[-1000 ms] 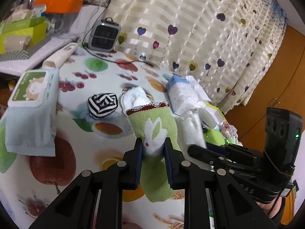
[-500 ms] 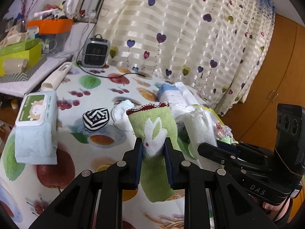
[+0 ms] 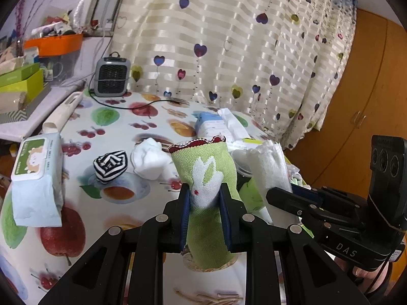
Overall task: Organize soft objects
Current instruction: 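Carry the white cloth with the right gripper over the white box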
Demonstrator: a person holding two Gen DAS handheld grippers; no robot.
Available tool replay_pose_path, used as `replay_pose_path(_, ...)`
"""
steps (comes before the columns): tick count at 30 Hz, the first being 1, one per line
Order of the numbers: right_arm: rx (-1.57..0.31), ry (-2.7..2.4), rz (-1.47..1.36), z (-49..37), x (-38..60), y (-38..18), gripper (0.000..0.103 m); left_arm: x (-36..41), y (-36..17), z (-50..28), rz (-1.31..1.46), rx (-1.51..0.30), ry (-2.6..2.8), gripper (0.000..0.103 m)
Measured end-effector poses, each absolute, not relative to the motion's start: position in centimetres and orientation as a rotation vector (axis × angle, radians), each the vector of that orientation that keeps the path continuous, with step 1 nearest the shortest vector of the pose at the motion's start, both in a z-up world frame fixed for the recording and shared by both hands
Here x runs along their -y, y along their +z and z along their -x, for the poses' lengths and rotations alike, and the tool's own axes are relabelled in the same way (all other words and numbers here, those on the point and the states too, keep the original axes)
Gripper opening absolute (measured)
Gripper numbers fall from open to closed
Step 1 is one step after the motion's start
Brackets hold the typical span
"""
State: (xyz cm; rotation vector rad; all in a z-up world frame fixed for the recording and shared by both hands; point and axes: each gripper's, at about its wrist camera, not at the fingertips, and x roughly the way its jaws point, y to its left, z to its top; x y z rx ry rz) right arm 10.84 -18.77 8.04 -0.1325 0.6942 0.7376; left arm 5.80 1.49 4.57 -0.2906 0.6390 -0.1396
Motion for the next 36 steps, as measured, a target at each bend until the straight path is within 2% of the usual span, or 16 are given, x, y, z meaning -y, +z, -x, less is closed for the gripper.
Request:
replay_pose_path(17, -0.652, 0.653, 0.08, -12.0, 23.1, 9.4, 0.019, 1.8, 5.8, -7.6, 0.241, -0.63, -0.214, 0.02)
replay_pose_path(36, -0.622, 0.397, -0.017, -15.1, 32.7, 10.8, 0.019, 3.9, 6.5, -10.0, 0.222, -0.623, -0.281, 0.02)
